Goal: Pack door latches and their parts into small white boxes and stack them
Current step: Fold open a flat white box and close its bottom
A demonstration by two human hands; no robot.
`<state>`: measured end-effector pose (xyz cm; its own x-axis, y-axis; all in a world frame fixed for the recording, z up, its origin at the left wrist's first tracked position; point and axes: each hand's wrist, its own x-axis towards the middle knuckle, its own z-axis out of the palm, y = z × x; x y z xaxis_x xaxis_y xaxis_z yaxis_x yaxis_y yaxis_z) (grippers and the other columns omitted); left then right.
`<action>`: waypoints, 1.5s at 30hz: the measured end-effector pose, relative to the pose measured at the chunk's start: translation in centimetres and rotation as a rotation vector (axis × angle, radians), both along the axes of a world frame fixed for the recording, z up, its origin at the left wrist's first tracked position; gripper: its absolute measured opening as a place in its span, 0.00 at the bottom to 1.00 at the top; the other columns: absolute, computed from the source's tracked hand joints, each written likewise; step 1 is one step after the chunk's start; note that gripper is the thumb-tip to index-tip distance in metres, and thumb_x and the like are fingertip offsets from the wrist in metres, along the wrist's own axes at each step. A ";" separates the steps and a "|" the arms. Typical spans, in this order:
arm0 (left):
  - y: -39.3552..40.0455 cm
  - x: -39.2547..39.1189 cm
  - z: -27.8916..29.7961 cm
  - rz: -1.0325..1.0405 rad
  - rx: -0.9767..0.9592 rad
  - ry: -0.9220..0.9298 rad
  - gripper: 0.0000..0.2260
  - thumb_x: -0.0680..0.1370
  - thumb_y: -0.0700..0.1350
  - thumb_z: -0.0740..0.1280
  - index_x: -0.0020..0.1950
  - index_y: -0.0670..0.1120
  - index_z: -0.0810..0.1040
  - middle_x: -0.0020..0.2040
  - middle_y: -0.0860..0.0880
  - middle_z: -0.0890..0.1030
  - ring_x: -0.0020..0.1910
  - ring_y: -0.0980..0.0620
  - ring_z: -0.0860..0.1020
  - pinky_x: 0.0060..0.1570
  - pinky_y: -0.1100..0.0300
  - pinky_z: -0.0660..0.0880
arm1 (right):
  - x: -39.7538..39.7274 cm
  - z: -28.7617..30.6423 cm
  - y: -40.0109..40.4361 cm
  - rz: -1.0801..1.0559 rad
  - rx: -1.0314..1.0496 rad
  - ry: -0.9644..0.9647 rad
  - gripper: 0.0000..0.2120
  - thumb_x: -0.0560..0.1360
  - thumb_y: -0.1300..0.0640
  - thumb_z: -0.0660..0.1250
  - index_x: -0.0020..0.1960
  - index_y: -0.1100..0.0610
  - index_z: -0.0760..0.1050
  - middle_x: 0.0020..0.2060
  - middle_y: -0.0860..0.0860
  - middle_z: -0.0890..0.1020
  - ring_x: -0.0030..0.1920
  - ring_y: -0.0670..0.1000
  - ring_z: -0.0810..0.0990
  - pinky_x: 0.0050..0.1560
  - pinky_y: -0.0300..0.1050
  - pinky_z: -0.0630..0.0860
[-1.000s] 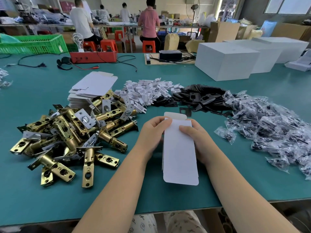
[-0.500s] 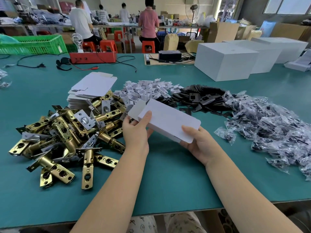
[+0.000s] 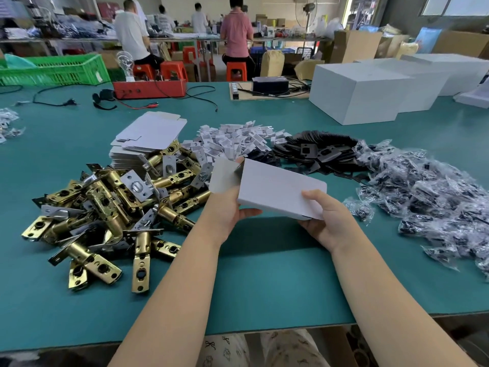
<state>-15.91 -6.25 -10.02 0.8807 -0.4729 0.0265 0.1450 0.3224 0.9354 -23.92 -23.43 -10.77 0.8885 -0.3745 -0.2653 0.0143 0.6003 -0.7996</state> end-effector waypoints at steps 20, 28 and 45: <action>-0.2 0.9 -0.2 0.141 0.053 0.244 0.06 0.78 0.52 0.67 0.45 0.51 0.79 0.36 0.53 0.83 0.37 0.55 0.81 0.30 0.63 0.76 | 0.0 0.1 0.3 0.032 -0.102 -0.019 0.05 0.74 0.64 0.66 0.48 0.58 0.77 0.37 0.49 0.85 0.36 0.47 0.84 0.34 0.40 0.80; 0.1 0.8 0.1 0.089 -0.058 0.289 0.11 0.76 0.57 0.66 0.44 0.52 0.81 0.38 0.53 0.84 0.37 0.56 0.81 0.34 0.62 0.75 | 0.0 0.0 0.4 0.078 -0.165 -0.027 0.07 0.74 0.62 0.66 0.51 0.56 0.77 0.41 0.49 0.85 0.39 0.47 0.84 0.37 0.41 0.80; 0.6 -0.1 0.8 0.101 0.080 -0.240 0.11 0.77 0.55 0.61 0.51 0.69 0.81 0.50 0.59 0.84 0.51 0.59 0.81 0.52 0.53 0.77 | 0.2 -0.2 0.1 -0.033 0.001 0.063 0.05 0.73 0.64 0.66 0.49 0.58 0.76 0.39 0.52 0.84 0.37 0.51 0.82 0.34 0.44 0.80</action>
<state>-16.01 -5.69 -9.25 0.8966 -0.3918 0.2064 -0.1133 0.2477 0.9622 -23.69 -23.33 -10.94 0.8569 -0.4034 -0.3209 -0.0163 0.6010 -0.7991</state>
